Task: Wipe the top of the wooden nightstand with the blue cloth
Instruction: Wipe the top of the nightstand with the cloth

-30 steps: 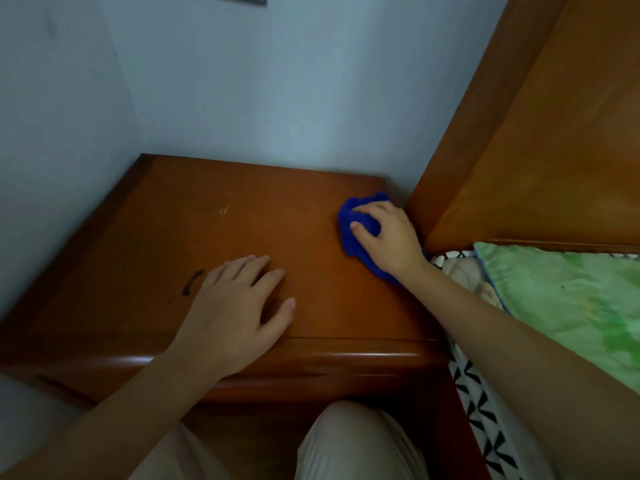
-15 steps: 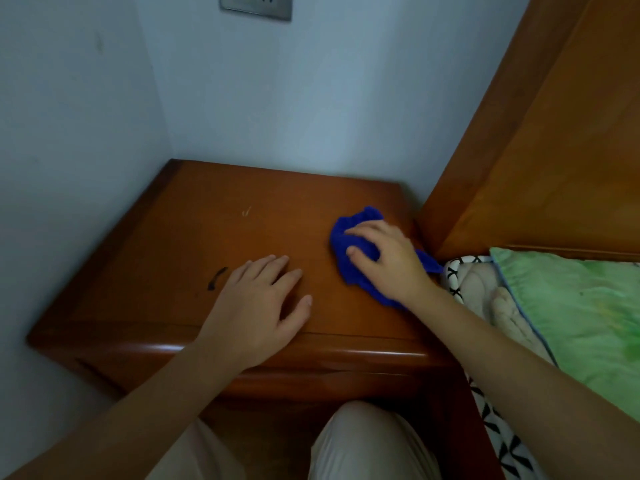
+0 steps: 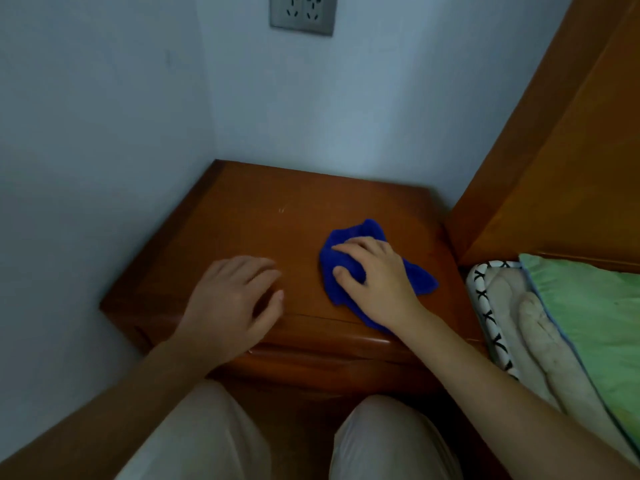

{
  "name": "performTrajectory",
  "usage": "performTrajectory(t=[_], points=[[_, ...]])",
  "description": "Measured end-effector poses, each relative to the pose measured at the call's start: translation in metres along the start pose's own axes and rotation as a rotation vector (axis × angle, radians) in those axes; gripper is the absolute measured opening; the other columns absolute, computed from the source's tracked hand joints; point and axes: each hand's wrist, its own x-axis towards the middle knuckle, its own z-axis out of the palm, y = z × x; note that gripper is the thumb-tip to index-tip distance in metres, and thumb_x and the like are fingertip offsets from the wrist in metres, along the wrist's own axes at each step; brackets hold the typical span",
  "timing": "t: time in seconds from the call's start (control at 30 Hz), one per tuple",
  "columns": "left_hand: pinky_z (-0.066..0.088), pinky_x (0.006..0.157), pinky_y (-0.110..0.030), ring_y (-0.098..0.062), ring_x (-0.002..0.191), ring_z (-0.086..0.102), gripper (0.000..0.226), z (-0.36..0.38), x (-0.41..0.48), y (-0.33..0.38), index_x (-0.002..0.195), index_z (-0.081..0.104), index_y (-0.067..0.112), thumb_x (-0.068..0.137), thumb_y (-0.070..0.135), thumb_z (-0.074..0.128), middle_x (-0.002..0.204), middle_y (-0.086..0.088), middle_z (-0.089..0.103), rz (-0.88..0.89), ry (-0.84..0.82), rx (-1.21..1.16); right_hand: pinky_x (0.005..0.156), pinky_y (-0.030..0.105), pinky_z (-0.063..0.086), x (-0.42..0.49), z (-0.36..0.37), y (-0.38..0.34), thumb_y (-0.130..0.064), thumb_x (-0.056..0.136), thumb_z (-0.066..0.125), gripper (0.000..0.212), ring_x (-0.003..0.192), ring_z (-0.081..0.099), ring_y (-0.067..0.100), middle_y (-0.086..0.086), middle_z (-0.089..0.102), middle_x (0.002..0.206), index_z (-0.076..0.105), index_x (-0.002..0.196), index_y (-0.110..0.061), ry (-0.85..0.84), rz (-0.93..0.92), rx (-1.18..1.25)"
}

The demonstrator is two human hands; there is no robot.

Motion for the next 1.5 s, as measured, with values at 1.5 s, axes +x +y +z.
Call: performTrajectory(t=[1.5], points=[[0.044, 0.092, -0.036, -0.024, 0.115, 0.06, 0.038, 0.009, -0.029, -0.06, 0.117, 0.07, 0.012, 0.088, 0.032, 0.056, 0.124, -0.004, 0.067, -0.09, 0.171, 0.051, 0.106, 0.044, 0.038, 0.126, 0.065, -0.067, -0.047, 0.096, 0.054, 0.043, 0.125, 0.049, 0.024, -0.002, 0.058, 0.135, 0.061, 0.133, -0.026, -0.035, -0.14, 0.032]])
